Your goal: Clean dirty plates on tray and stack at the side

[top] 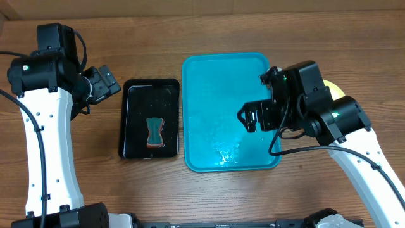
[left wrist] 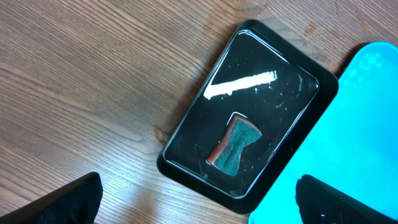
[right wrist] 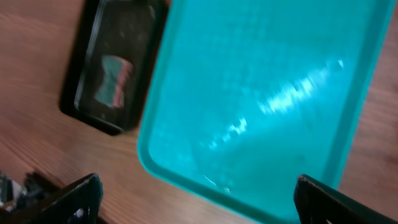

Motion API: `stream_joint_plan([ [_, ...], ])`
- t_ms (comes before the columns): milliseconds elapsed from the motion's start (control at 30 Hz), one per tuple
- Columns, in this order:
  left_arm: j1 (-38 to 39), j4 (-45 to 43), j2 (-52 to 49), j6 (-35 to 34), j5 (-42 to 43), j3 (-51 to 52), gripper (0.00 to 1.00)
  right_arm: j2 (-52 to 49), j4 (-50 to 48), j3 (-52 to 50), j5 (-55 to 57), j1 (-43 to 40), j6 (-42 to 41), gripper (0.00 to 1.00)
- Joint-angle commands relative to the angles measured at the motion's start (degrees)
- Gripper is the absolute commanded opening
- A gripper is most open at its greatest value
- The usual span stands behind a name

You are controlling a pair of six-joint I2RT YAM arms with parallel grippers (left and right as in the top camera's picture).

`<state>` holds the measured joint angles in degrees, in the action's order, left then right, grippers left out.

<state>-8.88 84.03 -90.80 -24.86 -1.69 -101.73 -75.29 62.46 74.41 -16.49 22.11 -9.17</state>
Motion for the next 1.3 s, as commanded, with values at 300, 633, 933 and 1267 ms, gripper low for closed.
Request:
stream_joint_plan([
  [300,-0.1,-0.1,0.1,0.5,0.0,-1.0,1.0,10.9,-2.6,-0.1,15.6,0.0,0.3,1.0],
  [633,-0.1,-0.1,0.1,0.5,0.0,-1.0,1.0,31.9,-20.7,-12.2,23.2,-5.8,0.3,1.0],
  [933,-0.1,-0.1,0.1,0.5,0.0,-1.0,1.0,47.3,-33.1,-33.0,18.3,-15.8,0.3,1.0],
  [1267,-0.1,-0.1,0.1,0.5,0.0,-1.0,1.0,64.9,-42.3,-50.4,18.2,-18.1,0.2,1.0],
])
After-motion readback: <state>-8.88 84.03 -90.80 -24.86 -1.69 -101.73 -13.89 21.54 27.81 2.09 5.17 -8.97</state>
